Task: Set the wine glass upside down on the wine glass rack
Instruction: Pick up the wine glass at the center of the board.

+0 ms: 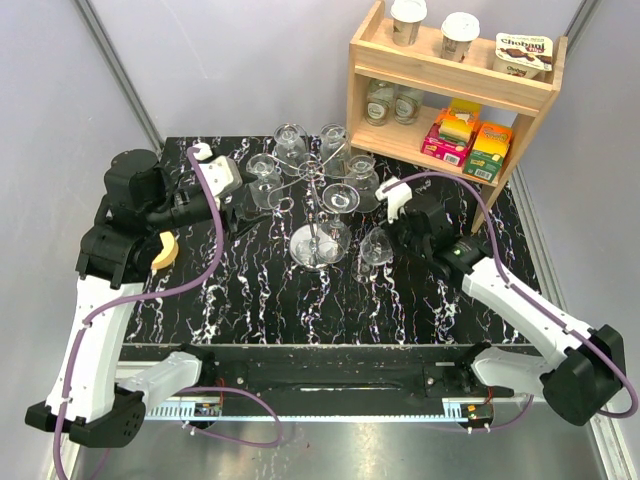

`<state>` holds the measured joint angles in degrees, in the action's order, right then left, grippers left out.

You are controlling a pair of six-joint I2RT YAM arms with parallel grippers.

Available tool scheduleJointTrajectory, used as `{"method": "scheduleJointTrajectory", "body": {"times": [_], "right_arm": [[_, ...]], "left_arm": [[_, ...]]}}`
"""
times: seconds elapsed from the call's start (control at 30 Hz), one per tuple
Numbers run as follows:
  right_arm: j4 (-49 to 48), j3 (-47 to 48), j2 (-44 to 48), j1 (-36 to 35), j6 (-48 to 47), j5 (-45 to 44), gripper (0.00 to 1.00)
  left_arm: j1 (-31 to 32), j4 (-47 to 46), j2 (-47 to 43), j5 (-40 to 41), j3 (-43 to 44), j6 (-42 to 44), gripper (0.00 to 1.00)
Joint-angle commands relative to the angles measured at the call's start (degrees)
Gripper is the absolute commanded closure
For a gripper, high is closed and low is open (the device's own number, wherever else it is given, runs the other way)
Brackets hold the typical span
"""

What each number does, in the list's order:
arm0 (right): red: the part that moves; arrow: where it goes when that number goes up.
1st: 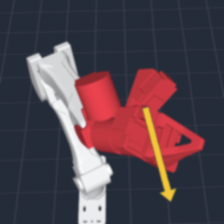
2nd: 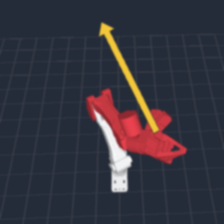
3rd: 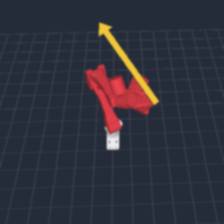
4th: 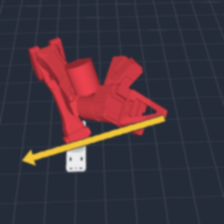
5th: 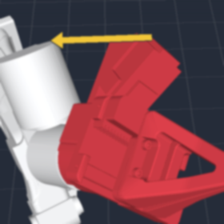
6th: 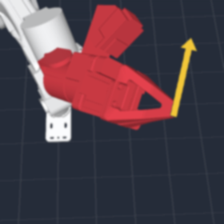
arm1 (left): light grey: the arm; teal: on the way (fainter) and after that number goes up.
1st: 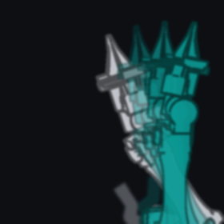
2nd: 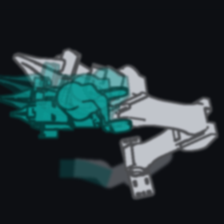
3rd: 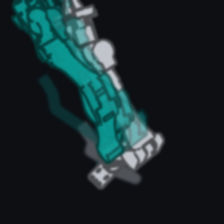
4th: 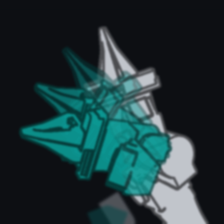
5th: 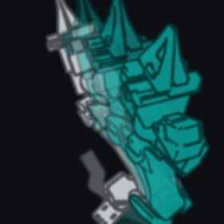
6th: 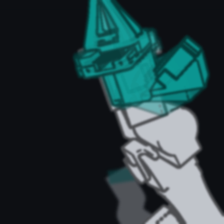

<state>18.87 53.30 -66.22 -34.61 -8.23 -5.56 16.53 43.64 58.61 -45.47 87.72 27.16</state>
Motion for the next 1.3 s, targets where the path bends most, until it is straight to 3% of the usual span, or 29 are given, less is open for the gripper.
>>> {"method": "scheduleJointTrajectory", "body": {"times": [0.0, 0.2, 0.47, 0.67, 0.87, 1.27], "right_arm": [[4.8, 1.0, 2.1, 0.4, -1.4, -0.9, 0.80], [7.1, 0.4, 4.8, 0.4, -2.3, -1.7, 1.00], [14.7, 6.1, 9.3, 1.0, -5.5, 1.0, 1.00], [24.0, 19.3, 11.3, 1.0, -9.7, 14.3, 1.00], [35.1, 33.8, 9.9, 1.0, -10.7, 26.1, 1.00], [33.8, 50.8, 2.8, 1.1, -6.2, 38.1, 1.00]], "left_arm": [[-0.3, -1.5, -0.2, -1.2, 1.0, 0.4, 0.26], [-0.3, -1.5, -0.5, -1.5, 0.3, 0.4, 0.26], [-0.1, -2.7, 0.7, -6.6, 0.6, -1.6, 0.28], [0.5, -3.9, 4.2, -8.6, 3.2, -4.8, 0.31], [0.7, -4.2, 6.8, -11.0, 7.2, -6.3, 0.27], [6.7, -2.4, 9.1, -21.5, 6.6, -7.0, 0.22]]}}
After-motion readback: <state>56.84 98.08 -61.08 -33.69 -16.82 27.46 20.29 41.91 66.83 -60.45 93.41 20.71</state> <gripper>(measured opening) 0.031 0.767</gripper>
